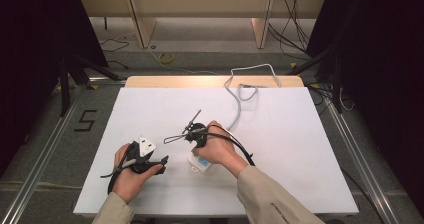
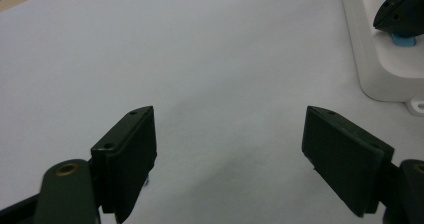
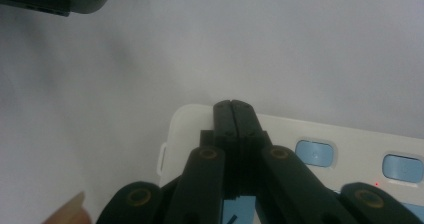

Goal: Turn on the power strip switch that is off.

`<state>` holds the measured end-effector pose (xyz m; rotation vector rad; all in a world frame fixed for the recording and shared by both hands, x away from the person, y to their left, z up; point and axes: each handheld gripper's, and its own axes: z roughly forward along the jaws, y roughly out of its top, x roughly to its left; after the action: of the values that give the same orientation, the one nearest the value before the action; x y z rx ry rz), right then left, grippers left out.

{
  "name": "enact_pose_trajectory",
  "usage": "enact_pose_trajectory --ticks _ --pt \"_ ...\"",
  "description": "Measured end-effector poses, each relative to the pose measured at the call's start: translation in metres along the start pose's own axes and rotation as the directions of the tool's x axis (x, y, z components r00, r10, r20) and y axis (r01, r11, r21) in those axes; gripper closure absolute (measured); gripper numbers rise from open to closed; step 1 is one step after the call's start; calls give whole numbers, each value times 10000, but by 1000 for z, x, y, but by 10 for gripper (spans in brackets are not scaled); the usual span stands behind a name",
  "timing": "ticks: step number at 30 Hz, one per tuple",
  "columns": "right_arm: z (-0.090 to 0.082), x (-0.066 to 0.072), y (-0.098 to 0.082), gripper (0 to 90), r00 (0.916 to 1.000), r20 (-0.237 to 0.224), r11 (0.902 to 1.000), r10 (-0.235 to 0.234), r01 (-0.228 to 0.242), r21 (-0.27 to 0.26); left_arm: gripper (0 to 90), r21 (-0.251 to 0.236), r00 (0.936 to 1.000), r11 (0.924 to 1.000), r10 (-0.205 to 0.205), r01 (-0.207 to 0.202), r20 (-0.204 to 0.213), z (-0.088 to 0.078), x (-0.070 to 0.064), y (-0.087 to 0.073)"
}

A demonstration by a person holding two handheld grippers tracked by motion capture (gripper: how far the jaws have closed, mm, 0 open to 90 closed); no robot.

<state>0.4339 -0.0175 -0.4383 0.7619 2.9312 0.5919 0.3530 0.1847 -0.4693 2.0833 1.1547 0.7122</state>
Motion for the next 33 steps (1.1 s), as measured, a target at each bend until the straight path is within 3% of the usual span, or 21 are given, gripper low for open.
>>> enact_pose_trajectory --ticks 22,33 --pt "-9 -4 -6 856 9999 -131 9984 38 -45 -562 219 61 10000 10000 4 -4 30 -1 1 0" --pt "-26 -16 -24 824 9996 35 9959 281 -277 -861 222 56 10000 10000 -55 55 36 -1 2 -1"
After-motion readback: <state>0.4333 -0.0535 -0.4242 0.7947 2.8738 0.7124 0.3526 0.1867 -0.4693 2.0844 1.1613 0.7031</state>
